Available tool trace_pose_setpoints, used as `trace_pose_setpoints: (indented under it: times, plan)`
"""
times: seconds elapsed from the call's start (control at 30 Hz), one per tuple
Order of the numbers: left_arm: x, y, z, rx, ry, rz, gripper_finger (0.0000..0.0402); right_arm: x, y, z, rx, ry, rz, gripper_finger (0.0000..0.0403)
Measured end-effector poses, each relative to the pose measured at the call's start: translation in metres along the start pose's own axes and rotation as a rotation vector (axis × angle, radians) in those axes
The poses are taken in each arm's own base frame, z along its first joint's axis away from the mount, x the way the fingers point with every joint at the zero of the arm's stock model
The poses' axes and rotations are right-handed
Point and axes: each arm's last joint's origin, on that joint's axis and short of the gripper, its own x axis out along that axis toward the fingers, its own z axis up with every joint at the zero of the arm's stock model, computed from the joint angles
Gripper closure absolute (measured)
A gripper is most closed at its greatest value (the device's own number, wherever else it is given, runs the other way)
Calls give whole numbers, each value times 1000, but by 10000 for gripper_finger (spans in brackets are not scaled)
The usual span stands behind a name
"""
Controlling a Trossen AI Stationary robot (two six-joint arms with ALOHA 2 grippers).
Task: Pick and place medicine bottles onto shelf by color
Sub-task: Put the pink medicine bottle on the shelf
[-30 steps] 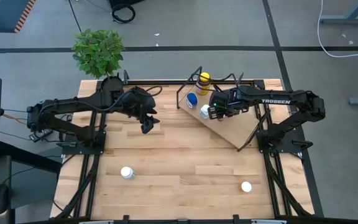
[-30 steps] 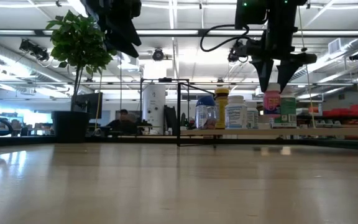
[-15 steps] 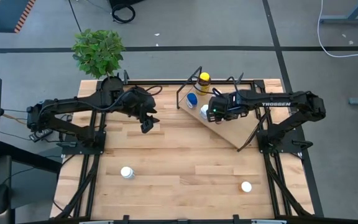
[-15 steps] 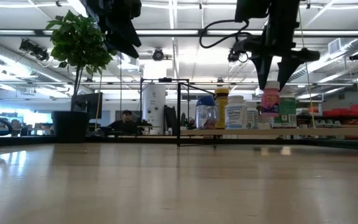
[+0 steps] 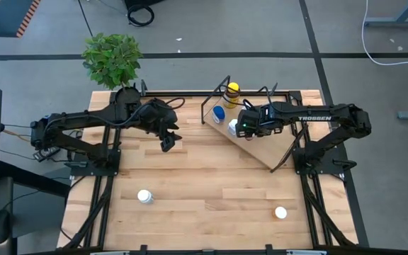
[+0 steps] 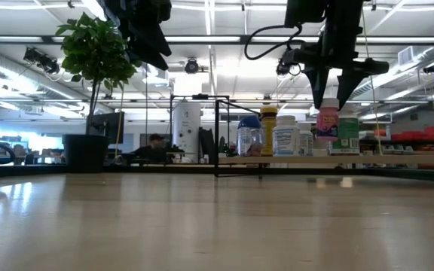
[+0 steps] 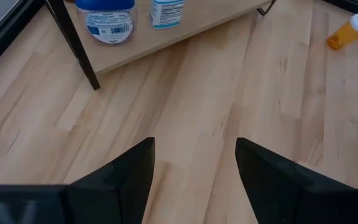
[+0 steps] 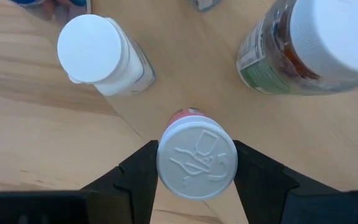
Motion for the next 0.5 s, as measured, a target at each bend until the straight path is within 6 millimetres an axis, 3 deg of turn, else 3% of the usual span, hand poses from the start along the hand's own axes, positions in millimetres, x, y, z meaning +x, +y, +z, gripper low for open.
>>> trace_pose_setpoints:
  times: [0.23, 0.5]
  plan:
    - [0, 0, 0, 19, 0, 1, 171, 2, 0, 0, 0, -6, -11, 210]
    - [0, 0, 0, 17, 1, 1, 171, 27, -5, -10, 50, 43, -17, 210]
